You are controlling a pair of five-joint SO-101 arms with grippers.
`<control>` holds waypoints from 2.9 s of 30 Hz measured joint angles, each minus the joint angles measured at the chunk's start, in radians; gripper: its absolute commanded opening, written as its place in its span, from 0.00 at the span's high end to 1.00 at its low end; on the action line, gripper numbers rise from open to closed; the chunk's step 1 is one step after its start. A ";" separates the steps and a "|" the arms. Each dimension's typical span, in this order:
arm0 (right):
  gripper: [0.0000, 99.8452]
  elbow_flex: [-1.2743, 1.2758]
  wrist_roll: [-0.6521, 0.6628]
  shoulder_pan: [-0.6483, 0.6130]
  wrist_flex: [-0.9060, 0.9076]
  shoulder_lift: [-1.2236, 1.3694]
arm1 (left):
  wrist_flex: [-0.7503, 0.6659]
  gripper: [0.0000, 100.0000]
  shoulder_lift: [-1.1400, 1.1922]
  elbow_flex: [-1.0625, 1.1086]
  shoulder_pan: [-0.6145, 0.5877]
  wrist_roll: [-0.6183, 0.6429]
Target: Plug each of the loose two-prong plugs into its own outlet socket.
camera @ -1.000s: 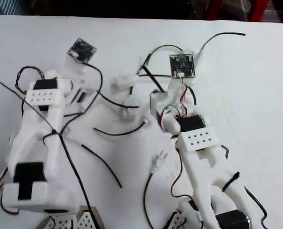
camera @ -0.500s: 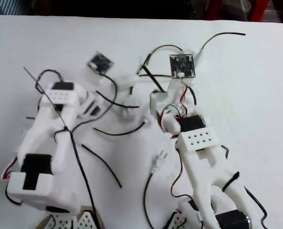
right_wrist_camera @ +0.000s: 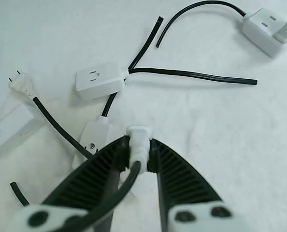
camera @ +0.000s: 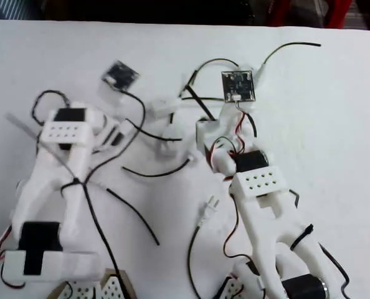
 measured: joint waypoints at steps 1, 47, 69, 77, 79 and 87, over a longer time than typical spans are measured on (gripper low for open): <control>0.98 0.000 0.000 0.000 0.000 0.000 | -0.008 0.76 -0.011 -0.002 -0.011 0.002; 0.98 0.000 0.000 0.000 0.000 0.000 | -0.011 0.76 0.147 -0.118 0.046 0.038; 0.98 0.000 0.000 0.000 0.000 0.000 | 0.226 0.76 0.359 -0.298 0.097 0.038; 0.98 0.000 0.000 0.000 0.000 0.000 | 0.311 0.77 0.359 -0.239 0.269 0.040; 0.98 0.000 0.000 0.000 0.000 0.000 | 0.313 0.77 0.359 -0.221 0.284 0.051; 0.98 0.000 0.000 0.000 0.000 0.000 | 0.313 0.77 0.198 -0.183 0.252 0.101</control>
